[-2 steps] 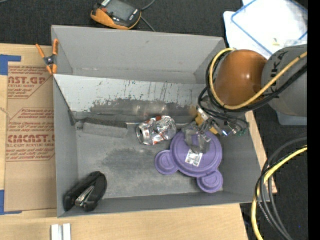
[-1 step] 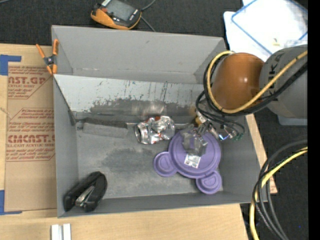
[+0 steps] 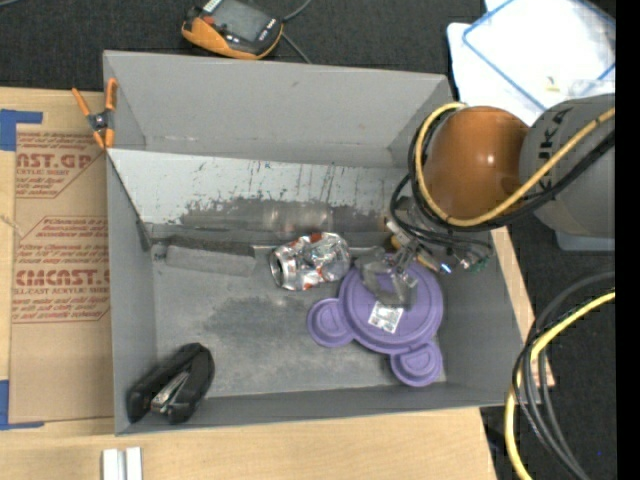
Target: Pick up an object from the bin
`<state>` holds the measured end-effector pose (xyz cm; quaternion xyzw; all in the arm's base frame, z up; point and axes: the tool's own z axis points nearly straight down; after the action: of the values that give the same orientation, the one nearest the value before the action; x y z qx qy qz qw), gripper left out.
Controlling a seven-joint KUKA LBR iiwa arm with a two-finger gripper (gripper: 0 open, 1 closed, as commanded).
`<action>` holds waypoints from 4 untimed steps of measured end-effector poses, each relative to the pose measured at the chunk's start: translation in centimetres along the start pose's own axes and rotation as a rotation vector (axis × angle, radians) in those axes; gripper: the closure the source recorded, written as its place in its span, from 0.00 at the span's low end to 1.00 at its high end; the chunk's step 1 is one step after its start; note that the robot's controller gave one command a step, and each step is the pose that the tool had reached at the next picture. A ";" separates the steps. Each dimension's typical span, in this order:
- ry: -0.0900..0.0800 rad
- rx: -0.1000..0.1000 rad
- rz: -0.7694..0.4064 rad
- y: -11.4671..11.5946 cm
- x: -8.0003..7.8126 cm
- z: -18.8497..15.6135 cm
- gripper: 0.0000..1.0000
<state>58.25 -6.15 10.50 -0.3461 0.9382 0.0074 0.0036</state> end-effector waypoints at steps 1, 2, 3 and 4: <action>0.008 -0.011 0.100 -0.7 0.1 -0.1 1.00; -0.006 -0.006 0.015 -0.7 0.1 0.3 1.00; -0.015 -0.006 0.018 -0.9 -0.2 0.3 1.00; -0.017 -0.007 0.029 -0.9 -0.1 0.4 1.00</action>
Offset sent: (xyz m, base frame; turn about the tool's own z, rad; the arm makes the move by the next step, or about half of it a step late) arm -0.0005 -0.0295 -0.0283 -0.0238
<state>58.96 -6.78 10.10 -0.3324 0.9430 0.0138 0.0104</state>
